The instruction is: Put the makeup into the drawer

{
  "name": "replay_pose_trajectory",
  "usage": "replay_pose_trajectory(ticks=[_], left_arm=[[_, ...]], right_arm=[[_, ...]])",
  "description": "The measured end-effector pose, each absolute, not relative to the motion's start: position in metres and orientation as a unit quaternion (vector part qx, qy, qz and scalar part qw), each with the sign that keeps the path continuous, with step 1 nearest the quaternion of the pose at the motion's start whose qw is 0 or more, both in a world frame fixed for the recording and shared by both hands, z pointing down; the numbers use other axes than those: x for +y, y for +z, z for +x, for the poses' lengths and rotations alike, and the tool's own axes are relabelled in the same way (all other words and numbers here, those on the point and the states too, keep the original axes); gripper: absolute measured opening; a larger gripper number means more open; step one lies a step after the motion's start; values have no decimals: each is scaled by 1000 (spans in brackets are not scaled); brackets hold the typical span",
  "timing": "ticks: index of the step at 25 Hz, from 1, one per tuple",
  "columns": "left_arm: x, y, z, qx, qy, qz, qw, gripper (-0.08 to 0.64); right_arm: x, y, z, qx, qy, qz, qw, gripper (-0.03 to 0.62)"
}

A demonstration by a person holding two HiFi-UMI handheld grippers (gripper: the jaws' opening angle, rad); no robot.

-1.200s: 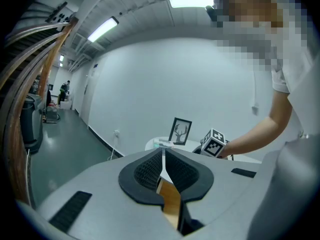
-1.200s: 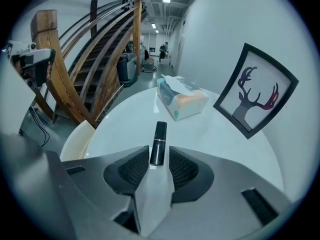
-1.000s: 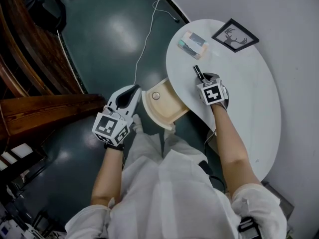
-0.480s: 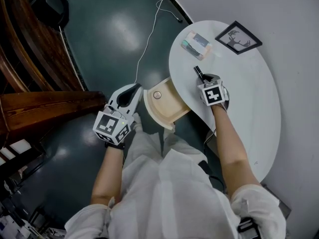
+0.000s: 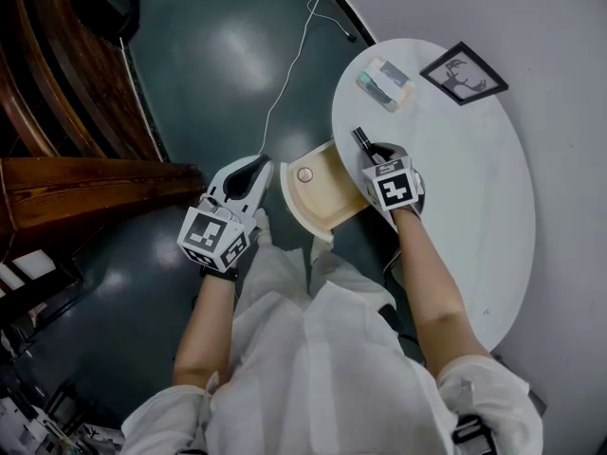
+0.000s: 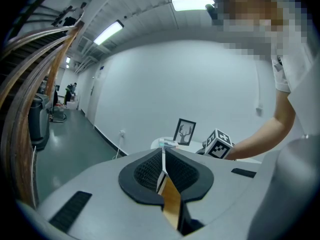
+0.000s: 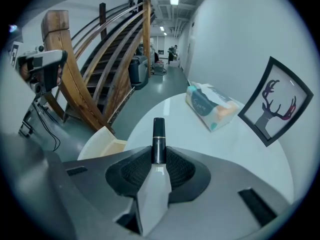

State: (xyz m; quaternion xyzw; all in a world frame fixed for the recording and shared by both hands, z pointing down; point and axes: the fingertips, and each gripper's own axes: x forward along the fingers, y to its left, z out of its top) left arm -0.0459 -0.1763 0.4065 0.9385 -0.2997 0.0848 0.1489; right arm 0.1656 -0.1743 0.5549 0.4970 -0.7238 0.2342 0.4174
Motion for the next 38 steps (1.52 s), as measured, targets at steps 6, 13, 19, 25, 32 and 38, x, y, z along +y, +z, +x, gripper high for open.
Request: replay_pose_trajectory(ticks=[6,13,19,25,32,38], left_arm=[[-169,410,-58,-304,85,936,155,31],[-167,415,-71,-311,84,933,161,31],[-165,421,-82,-315,85,930,167,31],[-167,430,-88,-313,89,930,172,31],[-171,440,-91,-307,90,931,176,31],[-175,443,-88,-297,90,934,178,31]], right_arm=[[-163,557,124,-740,237,472,416,87],[-147,568,92,-747,249,453,417,87],[-138,578,69,-748,268,443,415,87],[-129,603,55,-738,264,430,448,86],[-143,603,50,-728,255,448,451,86],[-133,618,39,-723,287,447,442,86]])
